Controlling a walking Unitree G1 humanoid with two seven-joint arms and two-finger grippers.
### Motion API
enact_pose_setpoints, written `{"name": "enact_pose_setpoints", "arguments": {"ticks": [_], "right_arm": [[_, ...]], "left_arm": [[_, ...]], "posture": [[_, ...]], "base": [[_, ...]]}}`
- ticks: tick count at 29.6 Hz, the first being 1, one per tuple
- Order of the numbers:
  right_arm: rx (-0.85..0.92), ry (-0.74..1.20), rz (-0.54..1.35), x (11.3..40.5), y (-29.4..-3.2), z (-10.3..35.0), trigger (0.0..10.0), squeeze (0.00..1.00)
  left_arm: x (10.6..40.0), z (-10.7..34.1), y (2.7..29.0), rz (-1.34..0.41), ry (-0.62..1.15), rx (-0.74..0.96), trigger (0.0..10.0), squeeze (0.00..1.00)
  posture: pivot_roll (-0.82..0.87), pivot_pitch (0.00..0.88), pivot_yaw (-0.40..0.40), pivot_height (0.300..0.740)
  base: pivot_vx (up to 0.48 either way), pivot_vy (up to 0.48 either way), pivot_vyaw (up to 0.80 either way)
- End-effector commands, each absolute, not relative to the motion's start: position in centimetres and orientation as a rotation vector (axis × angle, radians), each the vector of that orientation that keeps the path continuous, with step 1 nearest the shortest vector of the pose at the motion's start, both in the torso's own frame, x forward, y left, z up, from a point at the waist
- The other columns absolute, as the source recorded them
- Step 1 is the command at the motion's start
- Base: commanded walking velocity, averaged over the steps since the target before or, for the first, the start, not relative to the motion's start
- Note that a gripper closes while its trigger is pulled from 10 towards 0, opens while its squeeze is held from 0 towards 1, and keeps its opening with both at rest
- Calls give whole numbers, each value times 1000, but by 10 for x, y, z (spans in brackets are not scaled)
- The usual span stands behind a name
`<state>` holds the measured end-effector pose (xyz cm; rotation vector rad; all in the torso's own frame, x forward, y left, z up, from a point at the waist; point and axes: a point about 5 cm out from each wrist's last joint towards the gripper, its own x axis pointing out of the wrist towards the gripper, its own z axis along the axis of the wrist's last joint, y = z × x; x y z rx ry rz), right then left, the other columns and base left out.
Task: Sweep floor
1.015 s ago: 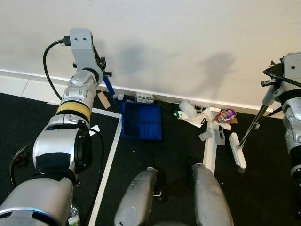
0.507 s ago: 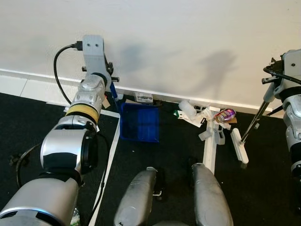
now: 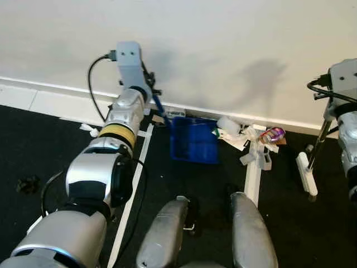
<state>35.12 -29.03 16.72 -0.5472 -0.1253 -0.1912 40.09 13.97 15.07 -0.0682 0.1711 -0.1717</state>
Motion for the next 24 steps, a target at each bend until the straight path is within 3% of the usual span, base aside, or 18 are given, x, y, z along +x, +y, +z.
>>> {"name": "enact_pose_setpoints", "arguments": {"ticks": [1,11,16,20,24], "right_arm": [[-549,-132,-167,354,-281,162,10000,0],[-384,-103,-50,375,-227,152,10000,0],[-336,-93,14,380,-206,148,10000,0],[-293,-72,40,381,-194,143,10000,0],[-193,-92,108,386,-163,147,10000,0]], "left_arm": [[397,143,140,-177,175,-55,10000,0],[396,141,132,-136,161,40,10000,0],[401,156,145,-34,121,231,10000,0],[400,150,152,-20,180,259,10000,0],[394,134,146,-73,240,264,10000,0]], "posture": [[-65,320,105,740],[31,331,100,740],[79,330,101,740],[101,325,102,740],[92,324,106,740]], "base": [[0,0,0],[0,0,0],[0,0,0],[0,0,0],[0,0,0]]}}
